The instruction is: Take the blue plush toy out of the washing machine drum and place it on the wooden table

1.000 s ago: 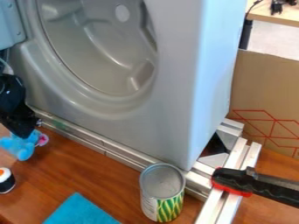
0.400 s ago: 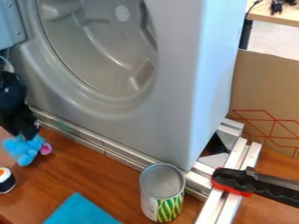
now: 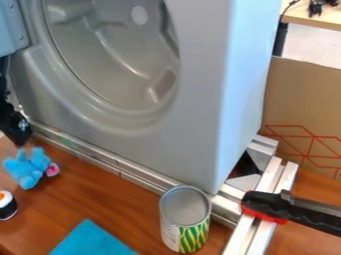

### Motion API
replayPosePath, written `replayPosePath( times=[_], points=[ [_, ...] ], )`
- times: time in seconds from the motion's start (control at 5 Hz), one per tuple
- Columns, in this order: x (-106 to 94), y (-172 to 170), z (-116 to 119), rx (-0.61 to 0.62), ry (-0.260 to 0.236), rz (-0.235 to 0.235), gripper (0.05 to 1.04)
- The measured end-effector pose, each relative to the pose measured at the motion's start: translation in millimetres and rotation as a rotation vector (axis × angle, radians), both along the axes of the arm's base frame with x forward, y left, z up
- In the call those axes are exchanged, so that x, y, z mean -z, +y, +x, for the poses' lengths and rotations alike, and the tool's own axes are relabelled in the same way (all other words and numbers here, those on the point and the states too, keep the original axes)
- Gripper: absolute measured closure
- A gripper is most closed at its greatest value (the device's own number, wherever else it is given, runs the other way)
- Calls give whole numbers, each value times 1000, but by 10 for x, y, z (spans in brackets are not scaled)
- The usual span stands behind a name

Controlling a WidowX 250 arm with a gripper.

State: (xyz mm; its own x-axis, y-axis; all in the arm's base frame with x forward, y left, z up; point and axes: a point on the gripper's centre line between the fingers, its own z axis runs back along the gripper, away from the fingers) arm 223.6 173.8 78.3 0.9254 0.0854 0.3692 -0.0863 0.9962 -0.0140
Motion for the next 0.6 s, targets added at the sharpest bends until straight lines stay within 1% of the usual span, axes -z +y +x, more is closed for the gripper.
replayPosePath(
  times=[0.2, 0.4, 0.6],
  points=[
    [-179, -367, -174, 74, 69, -11, 83],
    [-180, -844, -457, 148, 138, 53, 83],
    [-102, -981, -595, 175, 195, 19, 83]
  ],
)
